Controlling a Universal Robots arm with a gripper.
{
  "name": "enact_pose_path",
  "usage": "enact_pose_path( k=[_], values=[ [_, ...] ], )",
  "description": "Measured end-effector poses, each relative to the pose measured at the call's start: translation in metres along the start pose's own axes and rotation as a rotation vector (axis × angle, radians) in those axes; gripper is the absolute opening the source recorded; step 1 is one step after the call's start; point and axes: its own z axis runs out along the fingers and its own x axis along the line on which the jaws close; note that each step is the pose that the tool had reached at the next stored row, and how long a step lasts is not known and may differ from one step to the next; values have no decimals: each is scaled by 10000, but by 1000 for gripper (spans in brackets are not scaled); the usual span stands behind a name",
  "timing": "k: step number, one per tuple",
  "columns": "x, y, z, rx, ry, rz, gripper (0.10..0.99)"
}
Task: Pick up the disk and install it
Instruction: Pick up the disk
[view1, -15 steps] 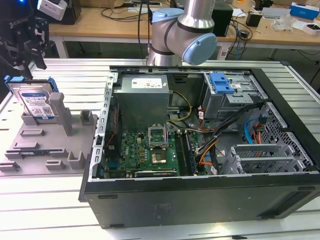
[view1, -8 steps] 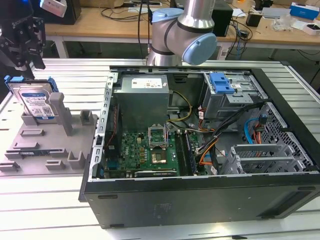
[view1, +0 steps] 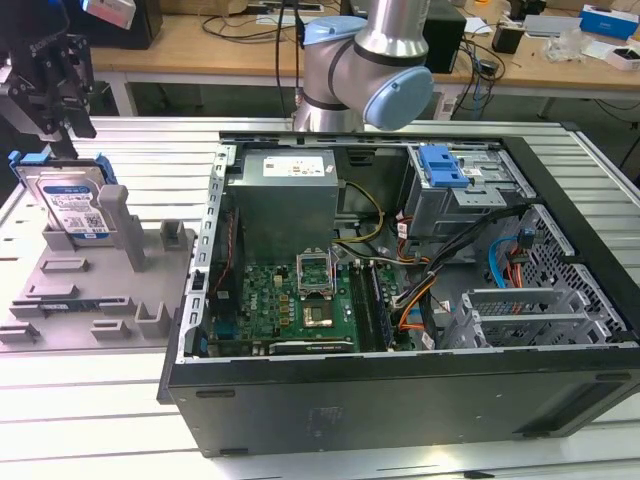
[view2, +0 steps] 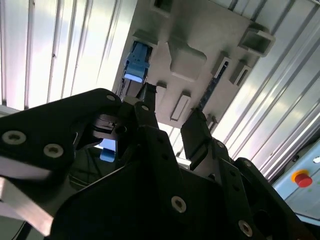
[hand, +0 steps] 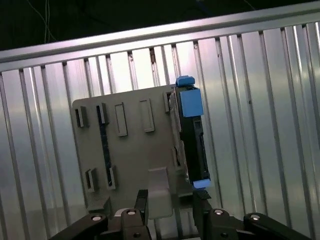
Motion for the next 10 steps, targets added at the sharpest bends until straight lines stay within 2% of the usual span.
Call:
enact_pose_path(
  k=[3,6,8,10],
  values=[
    [-4,1,0,0,0,-9,482],
    [-113,20,7,0,4,-39,482],
    [-152,39,17,4,3,-165,482],
    [-152,56,37,6,6,-404,482]
  ],
)
